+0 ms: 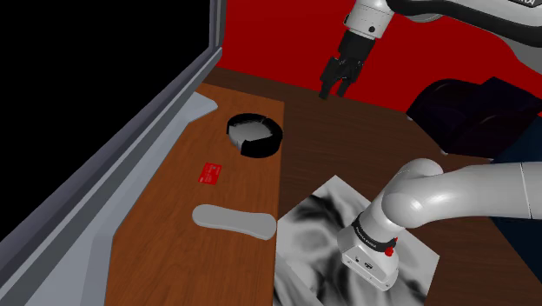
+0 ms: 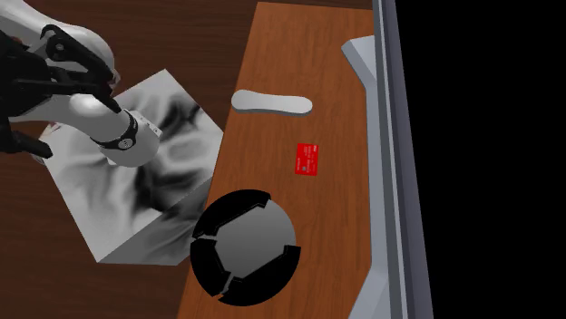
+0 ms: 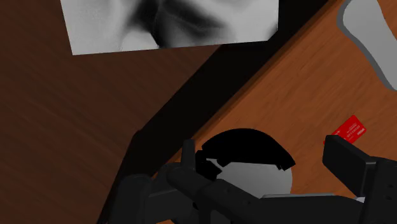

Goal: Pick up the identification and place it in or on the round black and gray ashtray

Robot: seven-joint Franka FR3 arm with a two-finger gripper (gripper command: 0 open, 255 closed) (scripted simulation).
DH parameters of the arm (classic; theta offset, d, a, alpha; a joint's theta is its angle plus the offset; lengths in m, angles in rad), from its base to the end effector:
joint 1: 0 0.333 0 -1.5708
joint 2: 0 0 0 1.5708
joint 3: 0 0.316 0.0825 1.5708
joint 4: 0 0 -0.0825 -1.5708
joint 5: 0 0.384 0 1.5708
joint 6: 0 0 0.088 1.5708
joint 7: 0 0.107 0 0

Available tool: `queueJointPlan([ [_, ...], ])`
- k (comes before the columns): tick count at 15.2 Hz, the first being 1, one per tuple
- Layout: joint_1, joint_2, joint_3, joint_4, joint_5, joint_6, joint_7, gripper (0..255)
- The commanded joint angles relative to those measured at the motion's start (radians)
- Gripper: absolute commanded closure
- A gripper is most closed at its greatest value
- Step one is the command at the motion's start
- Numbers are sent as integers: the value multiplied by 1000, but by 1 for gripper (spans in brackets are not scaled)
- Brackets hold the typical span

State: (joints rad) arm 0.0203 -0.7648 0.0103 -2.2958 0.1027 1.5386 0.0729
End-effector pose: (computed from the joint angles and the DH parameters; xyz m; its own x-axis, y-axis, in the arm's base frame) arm 0.3095 0.0218 0.6100 0.9991 -0.0415 0.0008 -0.0412 -0.9946 -0.0957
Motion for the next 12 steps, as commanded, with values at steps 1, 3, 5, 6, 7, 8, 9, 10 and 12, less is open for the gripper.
queueJointPlan([
  [1,0,0,0,0,0,0,0,0],
  [3,-1,38,37,-10,37,19,73,0],
  [5,-1,81,72,-16,74,41,144,0],
  [6,0,104,90,-17,93,52,179,0],
  [7,1,128,106,-18,111,65,213,0],
  [8,1,154,123,-17,129,77,248,0],
  [9,2,180,139,-15,146,91,281,0],
  [10,3,208,155,-12,164,104,315,0],
  [12,5,266,185,-4,197,133,380,0],
])
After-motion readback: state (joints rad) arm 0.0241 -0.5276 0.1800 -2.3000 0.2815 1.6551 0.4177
